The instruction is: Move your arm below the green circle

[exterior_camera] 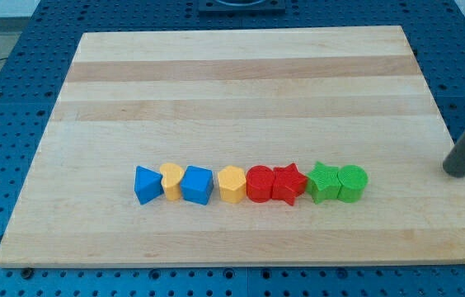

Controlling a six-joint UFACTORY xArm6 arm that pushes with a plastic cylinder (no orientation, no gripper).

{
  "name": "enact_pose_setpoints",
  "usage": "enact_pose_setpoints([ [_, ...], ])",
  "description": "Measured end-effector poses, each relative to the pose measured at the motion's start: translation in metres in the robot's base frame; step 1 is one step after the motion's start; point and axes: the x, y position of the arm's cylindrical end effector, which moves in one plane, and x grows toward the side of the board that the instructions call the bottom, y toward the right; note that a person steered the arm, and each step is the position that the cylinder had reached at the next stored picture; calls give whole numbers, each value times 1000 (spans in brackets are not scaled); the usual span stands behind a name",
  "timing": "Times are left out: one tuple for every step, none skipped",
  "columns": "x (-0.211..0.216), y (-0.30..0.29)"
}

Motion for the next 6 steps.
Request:
enact_pose_setpoints([
  [25, 0],
  [40, -19],
  [44, -50],
  [49, -81],
  [52, -105],
  [54, -123],
])
